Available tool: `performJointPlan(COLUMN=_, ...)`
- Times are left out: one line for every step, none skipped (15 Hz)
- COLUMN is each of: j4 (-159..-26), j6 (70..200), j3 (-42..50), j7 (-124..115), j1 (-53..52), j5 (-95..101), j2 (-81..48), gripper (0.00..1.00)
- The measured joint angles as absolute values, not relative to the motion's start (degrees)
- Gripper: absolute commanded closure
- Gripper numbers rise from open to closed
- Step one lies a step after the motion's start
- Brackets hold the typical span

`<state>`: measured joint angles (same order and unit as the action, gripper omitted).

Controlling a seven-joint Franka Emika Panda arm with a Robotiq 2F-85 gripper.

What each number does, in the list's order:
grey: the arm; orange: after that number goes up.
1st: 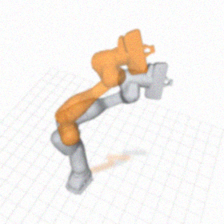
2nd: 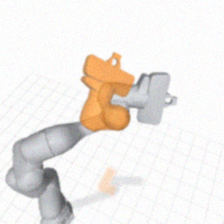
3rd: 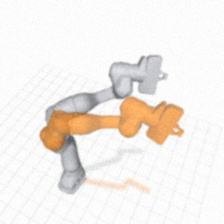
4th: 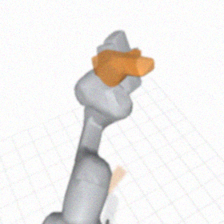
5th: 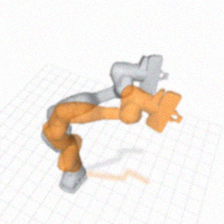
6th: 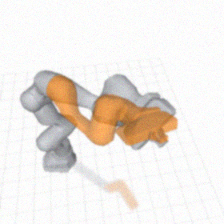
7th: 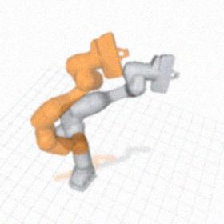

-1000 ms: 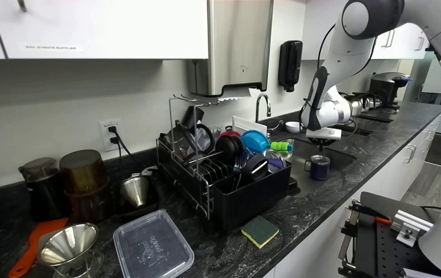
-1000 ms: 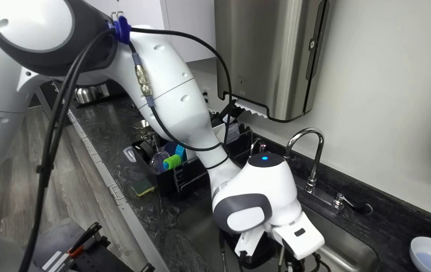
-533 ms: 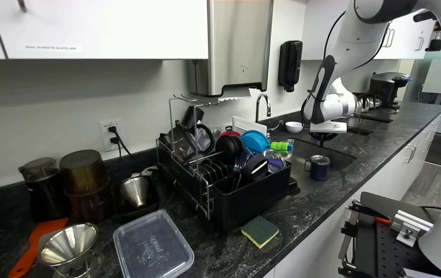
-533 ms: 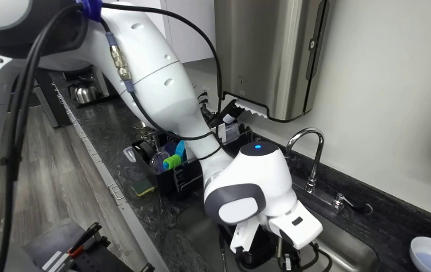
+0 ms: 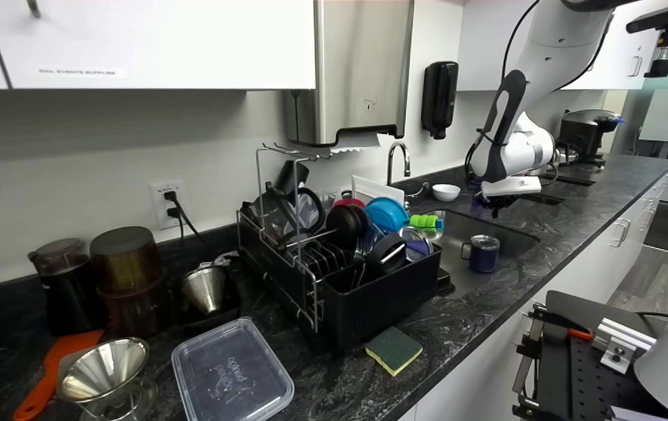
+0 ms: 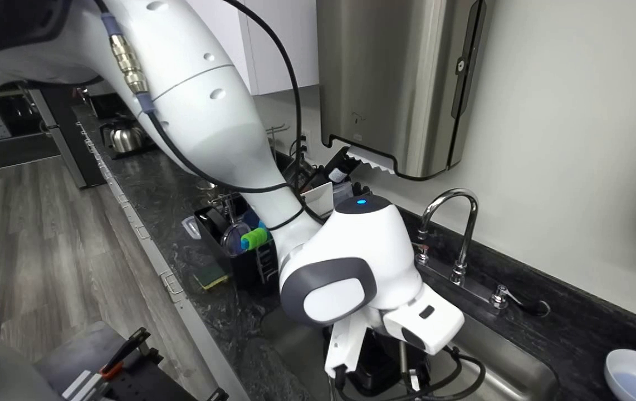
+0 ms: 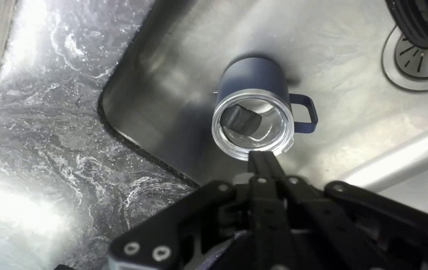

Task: Attach the lid on the dish rack onto the cup in the sink

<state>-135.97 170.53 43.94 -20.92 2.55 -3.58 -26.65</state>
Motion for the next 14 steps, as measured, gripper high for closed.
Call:
performJointPlan(j4=-136.50, j6=170.15, j3=44.47, j7=-19.84, j1=2.05, j5=-2.49, j2=-25.74, gripper=1.00)
performJointPlan(j4=-136.99, j6=169.65, j3=44.82, j7=-18.63, j1=1.72, j5=-1.36, j2=-24.78, gripper=1.00)
performJointPlan(j4=-137.45, j6=168.95, j3=45.25, j7=-17.56, j1=1.40, j5=-0.08, j2=-23.76, gripper=1.00)
performJointPlan(j4=-137.84, j6=168.17, j3=45.67, j7=-16.57, j1=1.13, j5=1.27, j2=-22.69, gripper=1.00)
performJointPlan(j4=-138.21, j6=167.51, j3=46.03, j7=-15.60, j1=0.98, j5=2.79, j2=-21.67, gripper=1.00)
performJointPlan(j4=-138.53, j6=166.64, j3=46.34, j7=-14.64, j1=0.93, j5=4.45, j2=-20.56, gripper=1.00)
performJointPlan(j4=-138.82, j6=165.84, j3=46.65, j7=-13.81, j1=0.92, j5=6.06, j2=-19.47, gripper=1.00)
performJointPlan(j4=-139.06, j6=165.22, j3=47.00, j7=-13.23, j1=0.91, j5=7.79, j2=-18.38, gripper=1.00)
performJointPlan(j4=-139.29, j6=164.65, j3=47.40, j7=-12.84, j1=0.91, j5=9.59, j2=-17.35, gripper=1.00)
performJointPlan(j4=-139.54, j6=164.03, j3=47.94, j7=-12.38, j1=0.76, j5=11.15, j2=-16.32, gripper=1.00)
performJointPlan(j4=-139.85, j6=163.55, j3=48.65, j7=-11.97, j1=0.44, j5=12.56, j2=-15.30, gripper=1.00)
performJointPlan(j4=-140.21, j6=163.15, j3=49.34, j7=-11.79, j1=0.12, j5=13.98, j2=-14.29, gripper=1.00)
performJointPlan(j4=-140.58, j6=162.69, j3=50.01, j7=-11.77, j1=-0.21, j5=15.19, j2=-13.30, gripper=0.99)
performJointPlan(j4=-140.90, j6=161.83, j3=50.55, j7=-11.76, j1=-0.50, j5=16.25, j2=-12.29, gripper=0.99)
